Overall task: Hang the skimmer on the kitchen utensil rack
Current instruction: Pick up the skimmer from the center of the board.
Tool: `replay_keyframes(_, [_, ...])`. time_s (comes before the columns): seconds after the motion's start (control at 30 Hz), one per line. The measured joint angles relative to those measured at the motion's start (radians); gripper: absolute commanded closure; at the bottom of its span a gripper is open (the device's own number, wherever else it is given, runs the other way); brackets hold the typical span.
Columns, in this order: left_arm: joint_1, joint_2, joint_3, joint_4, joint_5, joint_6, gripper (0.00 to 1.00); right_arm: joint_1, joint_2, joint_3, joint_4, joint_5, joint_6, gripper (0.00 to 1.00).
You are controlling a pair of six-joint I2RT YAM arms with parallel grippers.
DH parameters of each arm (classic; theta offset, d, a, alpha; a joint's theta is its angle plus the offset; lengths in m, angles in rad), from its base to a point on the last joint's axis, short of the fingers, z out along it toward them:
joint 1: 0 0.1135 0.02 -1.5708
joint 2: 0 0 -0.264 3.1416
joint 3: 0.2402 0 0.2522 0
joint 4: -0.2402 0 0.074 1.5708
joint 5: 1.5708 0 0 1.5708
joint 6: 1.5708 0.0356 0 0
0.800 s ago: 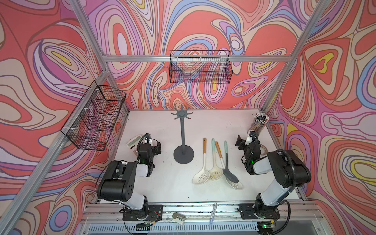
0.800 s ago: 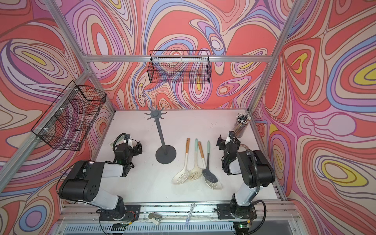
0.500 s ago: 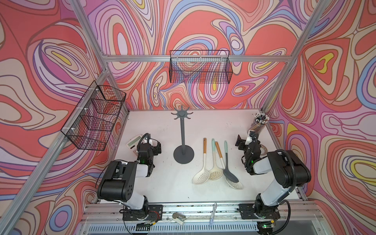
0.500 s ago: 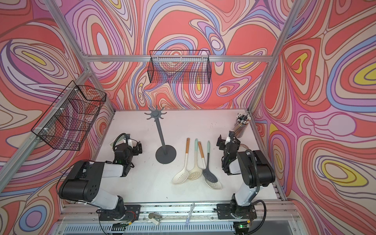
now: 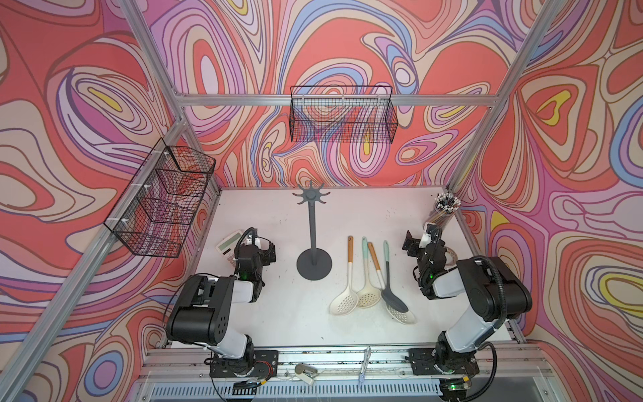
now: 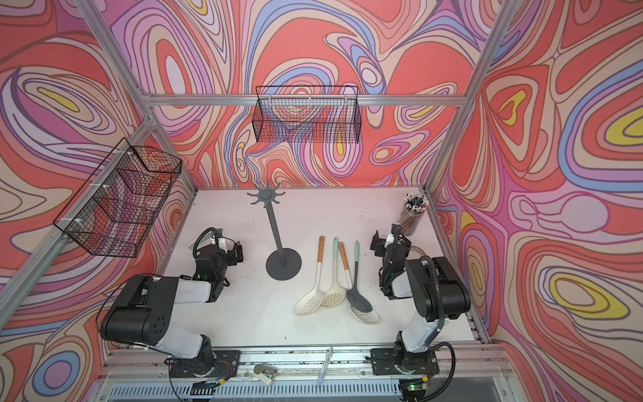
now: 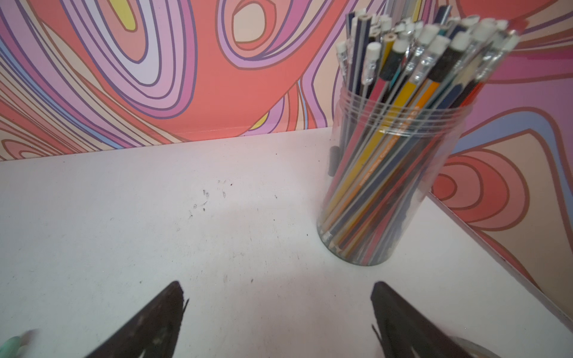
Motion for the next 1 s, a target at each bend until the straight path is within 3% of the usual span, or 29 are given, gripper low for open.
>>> replay_keyframes(0.3, [0.0, 0.0, 0.0, 0.0, 0.0, 0.0, 0.0, 0.0, 0.0, 0.0, 0.0, 0.0, 0.0, 0.02])
replay_keyframes(0.4, [0.0, 0.0, 0.0, 0.0, 0.0, 0.0, 0.06, 0.0, 0.0, 0.0, 0.0, 0.0, 0.0, 0.02])
replay_keyframes(0.5, [0.0, -0.011, 0.0, -0.015, -0.003, 0.0, 0.06, 0.0, -0.011, 0.007, -0.038, 0.003, 0.001, 0.02])
replay_keyframes(0.63, [-0.006, -0.13, 0.006, -0.113, -0.036, -0.003, 0.07, 0.0, -0.12, 0.065, -0.198, 0.009, 0.002, 0.04])
replay_keyframes(0.8, [-0.08, -0.299, 0.045, -0.157, -0.109, -0.009, 0.07, 0.006, -0.272, 0.166, -0.348, 0.007, 0.059, 0.05])
replay_keyframes(1.0, [-0.113, -0.458, 0.09, -0.177, 0.001, -0.114, 0.11, 0.053, -0.316, 0.368, -0.638, -0.075, 0.167, 0.06])
